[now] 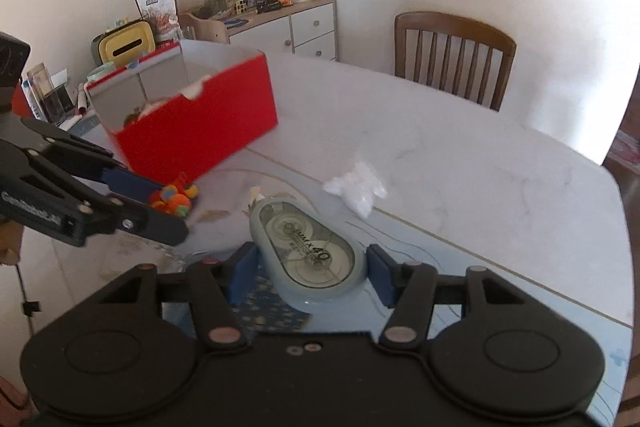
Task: Organize objects
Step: 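Lift and carry the red fish plush and blue oval case over the cardboard box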
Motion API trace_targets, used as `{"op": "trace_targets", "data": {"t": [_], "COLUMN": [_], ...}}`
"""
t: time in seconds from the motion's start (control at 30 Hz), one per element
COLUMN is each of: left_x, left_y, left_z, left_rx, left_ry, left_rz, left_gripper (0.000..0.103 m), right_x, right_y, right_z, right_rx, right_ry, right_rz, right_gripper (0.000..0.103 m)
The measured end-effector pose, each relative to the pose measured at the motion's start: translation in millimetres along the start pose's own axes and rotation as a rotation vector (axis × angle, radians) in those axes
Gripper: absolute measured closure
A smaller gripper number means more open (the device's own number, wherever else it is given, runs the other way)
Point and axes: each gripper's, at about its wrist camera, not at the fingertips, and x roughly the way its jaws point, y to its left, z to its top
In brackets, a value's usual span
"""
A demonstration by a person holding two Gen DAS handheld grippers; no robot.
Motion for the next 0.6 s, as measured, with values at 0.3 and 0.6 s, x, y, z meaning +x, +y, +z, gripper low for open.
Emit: {"op": "trace_targets", "data": {"t": [0.3,0.6], "left_x": [-58.5,-116.9], "left_y": [18.6,66.9], "left_z": [6.4,8.3], "left_rx": [0.051,0.083], "left_ry": [-0.037,-0.061], "left_rz": [-0.039,-0.021], "left_gripper": [0.057,0.057], "right_x": [-30.0,-29.6], "right_y": [55.8,119.7], "right_z": [33.1,70.0], "right_rx": [0.027,0.011], "right_ry": [-0.024,-0.057], "right_rz": [-0.078,-0.114], "right_gripper": [0.045,0.045]}}
